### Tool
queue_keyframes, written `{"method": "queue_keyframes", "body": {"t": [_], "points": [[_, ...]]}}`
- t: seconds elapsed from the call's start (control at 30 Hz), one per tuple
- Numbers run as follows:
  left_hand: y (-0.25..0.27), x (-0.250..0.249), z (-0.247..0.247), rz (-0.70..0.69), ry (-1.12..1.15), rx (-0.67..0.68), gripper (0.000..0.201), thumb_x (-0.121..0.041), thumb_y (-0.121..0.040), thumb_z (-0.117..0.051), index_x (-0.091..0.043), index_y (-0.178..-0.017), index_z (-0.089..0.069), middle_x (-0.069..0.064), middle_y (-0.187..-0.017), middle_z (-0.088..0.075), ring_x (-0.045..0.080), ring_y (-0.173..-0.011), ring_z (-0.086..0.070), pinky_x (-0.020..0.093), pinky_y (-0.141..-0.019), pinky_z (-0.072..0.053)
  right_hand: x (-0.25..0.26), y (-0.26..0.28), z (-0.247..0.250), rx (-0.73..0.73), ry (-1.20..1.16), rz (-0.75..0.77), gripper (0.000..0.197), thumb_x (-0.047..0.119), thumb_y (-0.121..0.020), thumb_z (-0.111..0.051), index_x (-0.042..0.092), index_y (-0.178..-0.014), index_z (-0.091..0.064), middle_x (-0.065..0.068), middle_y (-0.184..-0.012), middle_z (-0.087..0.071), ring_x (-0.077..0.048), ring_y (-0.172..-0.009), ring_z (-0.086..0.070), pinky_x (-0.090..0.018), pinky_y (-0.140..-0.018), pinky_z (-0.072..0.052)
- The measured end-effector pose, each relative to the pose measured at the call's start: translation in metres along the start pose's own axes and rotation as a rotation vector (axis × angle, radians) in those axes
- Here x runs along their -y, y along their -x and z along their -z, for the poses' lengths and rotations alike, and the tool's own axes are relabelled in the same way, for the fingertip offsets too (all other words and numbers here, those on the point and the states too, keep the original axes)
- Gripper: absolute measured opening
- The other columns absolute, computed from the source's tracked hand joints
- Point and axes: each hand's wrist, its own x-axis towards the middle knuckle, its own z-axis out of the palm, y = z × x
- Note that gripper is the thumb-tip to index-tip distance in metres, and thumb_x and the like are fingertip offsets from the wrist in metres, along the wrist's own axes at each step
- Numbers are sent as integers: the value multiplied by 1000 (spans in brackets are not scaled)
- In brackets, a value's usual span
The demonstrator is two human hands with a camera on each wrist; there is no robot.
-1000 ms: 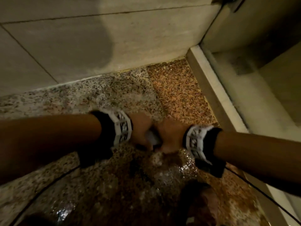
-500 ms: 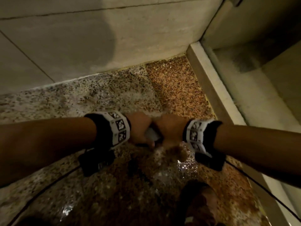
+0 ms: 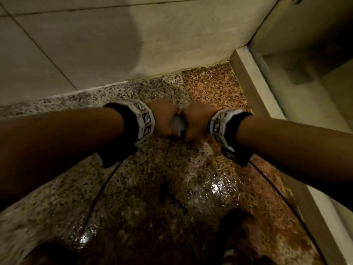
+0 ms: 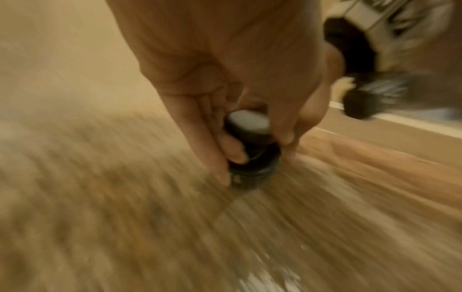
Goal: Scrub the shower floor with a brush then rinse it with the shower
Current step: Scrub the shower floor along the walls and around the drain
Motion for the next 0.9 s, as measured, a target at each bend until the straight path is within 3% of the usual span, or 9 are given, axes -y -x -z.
{"method": "queue_keyframes", "body": {"t": [0.07, 0.17, 0.2, 0.33, 0.43, 0.53, 0.67, 0.8, 0.9], "points": [[-2, 4, 7, -4, -31, 44, 51, -53, -76, -70, -15, -109, -64, 7, -103, -67, 27, -92, -63, 32, -77, -48, 3, -8, 0, -16, -59, 28, 40, 50, -74, -73, 21, -100, -68, -2, -83, -61, -25, -78, -63, -33, -72, -53], [18, 4, -19, -102, -19, 245, 52, -53, -71, -74, -23, -112, -64, 0, -106, -67, 22, -96, -63, 29, -85, -49, 34, 20, -21, 58, -146, 136, 35, 50, -79, -69, 21, -99, -67, 4, -80, -60, -18, -71, -59, -24, -64, -39], [24, 6, -29, -120, -1, 253, 54, -55, -70, -74, -24, -113, -64, 0, -106, -68, 22, -96, -63, 32, -87, -50, 40, 28, -28, 49, -159, 156, 37, 51, -80, -68, 20, -100, -66, 3, -80, -61, -20, -73, -61, -24, -63, -36], [12, 28, -8, -10, -44, 63, 52, -54, -79, -66, -14, -112, -60, 9, -102, -65, 28, -94, -61, 33, -80, -49, 25, -1, -16, -117, -173, 10, 57, 55, -74, -72, 21, -118, -59, -5, -102, -67, -27, -91, -65, -27, -69, -42], [0, 36, 10, 18, -88, 55, 49, -51, -81, -65, -15, -114, -60, 8, -102, -66, 27, -92, -61, 34, -81, -49, 18, -26, -3, -155, -189, -7, 73, 58, -72, -73, 16, -128, -49, -7, -114, -61, -28, -99, -62, -33, -78, -49], [2, 43, 15, 10, -43, -11, 43, -47, -81, -67, -18, -111, -60, 5, -101, -66, 23, -85, -58, 29, -73, -42, 14, -33, 7, -162, -135, 57, 63, 54, -78, -69, 15, -125, -52, -6, -113, -61, -27, -98, -62, -29, -70, -41], [2, 56, 25, 0, 98, -339, 39, -45, -80, -64, -15, -103, -57, 7, -89, -61, 28, -80, -59, 35, -69, -46, -7, -36, 28, -301, -345, 21, 59, 43, -79, -62, 11, -126, -47, -11, -113, -62, -32, -98, -59, -29, -70, -34], [-13, 46, 13, 10, 143, -138, 19, -40, -83, -63, -22, -82, -58, 3, -78, -60, 24, -74, -57, 34, -68, -47, -10, -48, 14, -30, -176, 18, 41, 33, -86, -64, 11, -119, -54, -9, -106, -61, -28, -89, -59, -31, -71, -42], [-30, 52, 13, 35, 83, -171, 28, -34, -92, -57, -10, -106, -61, 12, -103, -62, 29, -93, -57, 38, -79, -45, -20, -55, 10, -169, -295, -5, 47, 26, -83, -67, 8, -120, -47, -14, -115, -58, -32, -100, -57, -31, -72, -38]]}}
